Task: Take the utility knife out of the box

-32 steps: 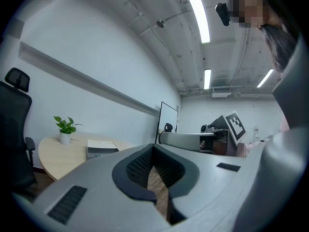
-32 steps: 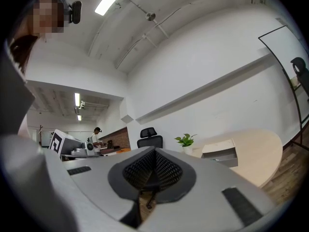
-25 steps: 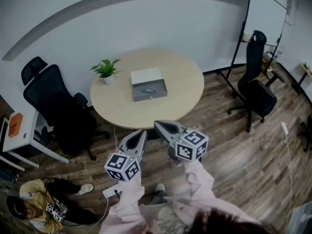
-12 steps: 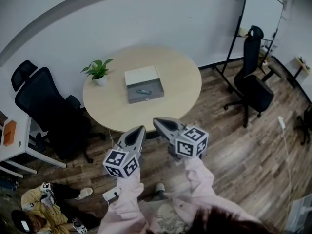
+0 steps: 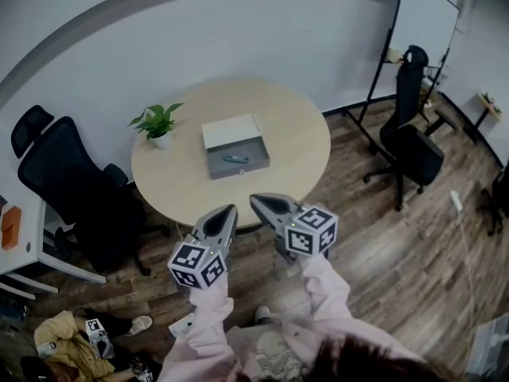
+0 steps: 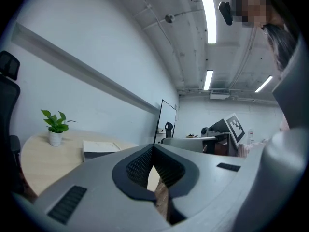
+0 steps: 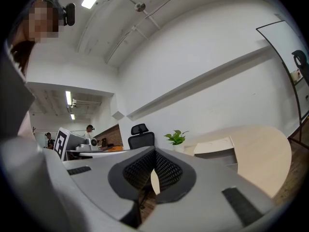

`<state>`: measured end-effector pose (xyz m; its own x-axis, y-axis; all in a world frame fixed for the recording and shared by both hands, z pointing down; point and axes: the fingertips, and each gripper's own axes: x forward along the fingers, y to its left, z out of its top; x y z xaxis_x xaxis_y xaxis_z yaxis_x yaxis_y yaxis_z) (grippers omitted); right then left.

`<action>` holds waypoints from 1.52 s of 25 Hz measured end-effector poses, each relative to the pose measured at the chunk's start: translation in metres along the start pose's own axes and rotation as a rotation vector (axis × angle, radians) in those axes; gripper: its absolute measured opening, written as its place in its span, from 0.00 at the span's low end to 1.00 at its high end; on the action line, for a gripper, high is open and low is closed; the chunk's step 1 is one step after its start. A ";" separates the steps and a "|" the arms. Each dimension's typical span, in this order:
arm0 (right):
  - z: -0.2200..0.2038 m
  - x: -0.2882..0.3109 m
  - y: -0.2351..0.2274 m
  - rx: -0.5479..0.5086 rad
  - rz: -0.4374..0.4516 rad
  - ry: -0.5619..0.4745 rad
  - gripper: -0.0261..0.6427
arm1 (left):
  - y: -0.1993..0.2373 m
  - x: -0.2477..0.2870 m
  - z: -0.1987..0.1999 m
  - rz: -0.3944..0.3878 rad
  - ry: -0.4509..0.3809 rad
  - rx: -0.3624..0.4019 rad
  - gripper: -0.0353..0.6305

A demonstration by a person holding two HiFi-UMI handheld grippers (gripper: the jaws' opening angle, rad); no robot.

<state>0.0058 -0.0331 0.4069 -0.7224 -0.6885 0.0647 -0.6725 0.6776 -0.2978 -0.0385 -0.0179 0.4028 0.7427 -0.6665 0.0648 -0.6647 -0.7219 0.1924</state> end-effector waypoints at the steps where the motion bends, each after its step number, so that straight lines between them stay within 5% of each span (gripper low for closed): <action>1: 0.000 0.003 -0.001 -0.003 0.000 0.001 0.04 | 0.004 0.001 0.000 -0.002 0.003 0.000 0.06; 26: -0.013 0.055 -0.020 0.021 -0.028 0.044 0.04 | 0.058 0.003 -0.010 -0.001 0.027 -0.032 0.06; 38: -0.001 0.085 -0.072 0.018 -0.013 0.066 0.04 | 0.088 0.058 -0.009 0.002 0.046 -0.042 0.06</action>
<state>-0.0073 -0.1408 0.4349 -0.7231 -0.6782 0.1310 -0.6791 0.6636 -0.3138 -0.0528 -0.1183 0.4320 0.7449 -0.6580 0.1104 -0.6630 -0.7115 0.2328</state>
